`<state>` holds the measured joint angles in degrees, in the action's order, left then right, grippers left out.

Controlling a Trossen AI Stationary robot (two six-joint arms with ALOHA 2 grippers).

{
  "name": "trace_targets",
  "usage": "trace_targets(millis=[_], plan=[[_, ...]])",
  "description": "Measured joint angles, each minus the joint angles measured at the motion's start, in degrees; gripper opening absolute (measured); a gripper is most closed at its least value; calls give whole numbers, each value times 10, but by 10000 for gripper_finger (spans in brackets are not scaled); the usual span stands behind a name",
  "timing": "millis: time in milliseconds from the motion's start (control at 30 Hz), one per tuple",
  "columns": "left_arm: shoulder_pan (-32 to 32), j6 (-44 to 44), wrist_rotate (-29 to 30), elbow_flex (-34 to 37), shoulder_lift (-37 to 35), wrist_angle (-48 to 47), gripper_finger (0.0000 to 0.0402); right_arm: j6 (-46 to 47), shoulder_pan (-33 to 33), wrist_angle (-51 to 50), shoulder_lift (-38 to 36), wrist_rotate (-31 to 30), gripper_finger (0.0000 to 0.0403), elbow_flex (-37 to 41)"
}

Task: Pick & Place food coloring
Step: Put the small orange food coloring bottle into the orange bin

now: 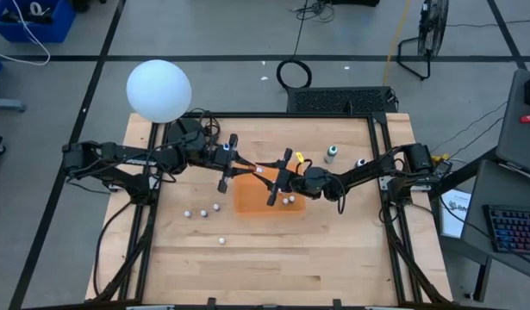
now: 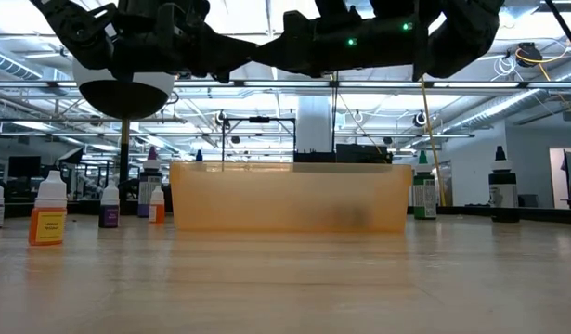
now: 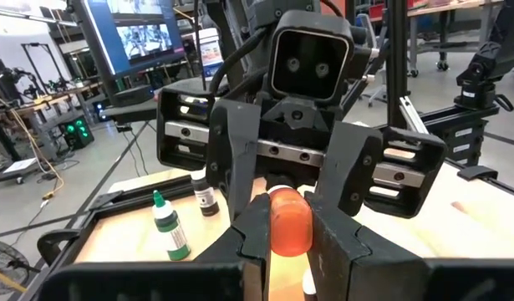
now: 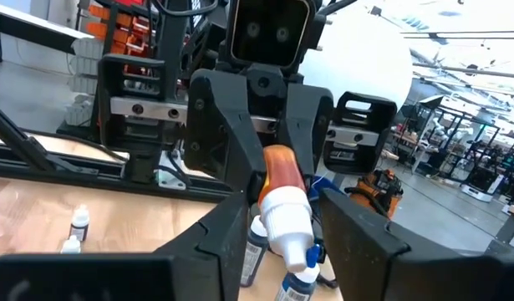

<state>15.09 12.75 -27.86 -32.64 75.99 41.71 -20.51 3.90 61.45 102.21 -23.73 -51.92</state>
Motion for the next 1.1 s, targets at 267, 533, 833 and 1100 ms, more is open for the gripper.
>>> trace_targets(millis=[267, 533, 833, 1100], plan=[[0, 0, -4, 0, -7, -15, 54, -1, 0, -4, 1, -2, 134, 0], [11, 1, -7, 0, -8, -33, 54, 1, 1, -4, 2, -2, 134, 1], [16, 1, -9, 0, -7, -39, 54, 0, 5, 2, 2, -1, 134, 1], [15, 2, -9, 0, -7, -39, 54, 2, 4, 0, 2, -1, 134, 1]])
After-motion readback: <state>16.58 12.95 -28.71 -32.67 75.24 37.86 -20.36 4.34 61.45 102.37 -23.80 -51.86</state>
